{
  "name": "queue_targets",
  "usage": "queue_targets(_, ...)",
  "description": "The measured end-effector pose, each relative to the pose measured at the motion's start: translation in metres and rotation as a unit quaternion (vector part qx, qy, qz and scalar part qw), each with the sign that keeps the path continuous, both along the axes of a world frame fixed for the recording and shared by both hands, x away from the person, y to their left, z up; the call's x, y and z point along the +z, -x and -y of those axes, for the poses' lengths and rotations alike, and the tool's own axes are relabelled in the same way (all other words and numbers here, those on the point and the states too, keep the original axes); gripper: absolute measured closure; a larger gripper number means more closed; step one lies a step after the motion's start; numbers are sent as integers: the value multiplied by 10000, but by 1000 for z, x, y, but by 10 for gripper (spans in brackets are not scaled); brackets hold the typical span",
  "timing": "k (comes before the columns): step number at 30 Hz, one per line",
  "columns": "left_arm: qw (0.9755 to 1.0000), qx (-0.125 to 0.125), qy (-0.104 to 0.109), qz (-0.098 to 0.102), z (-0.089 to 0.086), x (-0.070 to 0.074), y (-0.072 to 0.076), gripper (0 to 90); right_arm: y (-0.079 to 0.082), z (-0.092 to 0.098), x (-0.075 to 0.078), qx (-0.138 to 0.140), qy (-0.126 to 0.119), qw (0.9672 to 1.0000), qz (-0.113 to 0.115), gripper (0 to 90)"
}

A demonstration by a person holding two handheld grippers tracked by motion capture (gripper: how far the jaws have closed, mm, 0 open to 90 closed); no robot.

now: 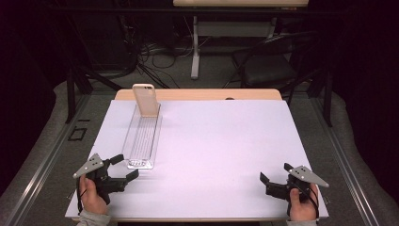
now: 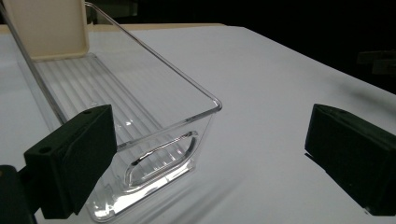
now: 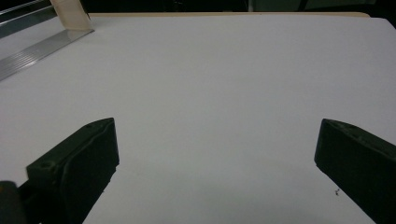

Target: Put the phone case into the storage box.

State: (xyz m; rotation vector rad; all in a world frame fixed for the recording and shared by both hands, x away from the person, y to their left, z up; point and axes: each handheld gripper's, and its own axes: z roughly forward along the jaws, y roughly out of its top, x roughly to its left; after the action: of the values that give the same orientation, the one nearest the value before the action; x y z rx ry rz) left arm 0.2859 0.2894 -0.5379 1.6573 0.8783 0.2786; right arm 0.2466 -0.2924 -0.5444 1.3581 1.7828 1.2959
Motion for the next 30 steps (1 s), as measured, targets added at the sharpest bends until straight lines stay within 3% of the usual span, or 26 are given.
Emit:
queue_targets(2,9999,83,92,-57,-2,-1,1,24,0,1,-1,-51,-16,10000,-19,0)
queue_targets(11,9994,199,-293,-57,-3,-4,2,25,-1,2,-5,125,-274,9991,-306,0)
queue_targets(17,9992,250,-221,-207,-5,-7,1,25,-2,-1,-6,245,-325,9982,-431,0)
queue_targets(25,9988,367,-28,-338,-10,-9,2,24,-2,-1,-6,41,-225,9989,-398,0)
queue_targets(30,9984,351,-24,-441,-10,-10,1,25,-2,-2,-6,-11,-204,9991,-379,0)
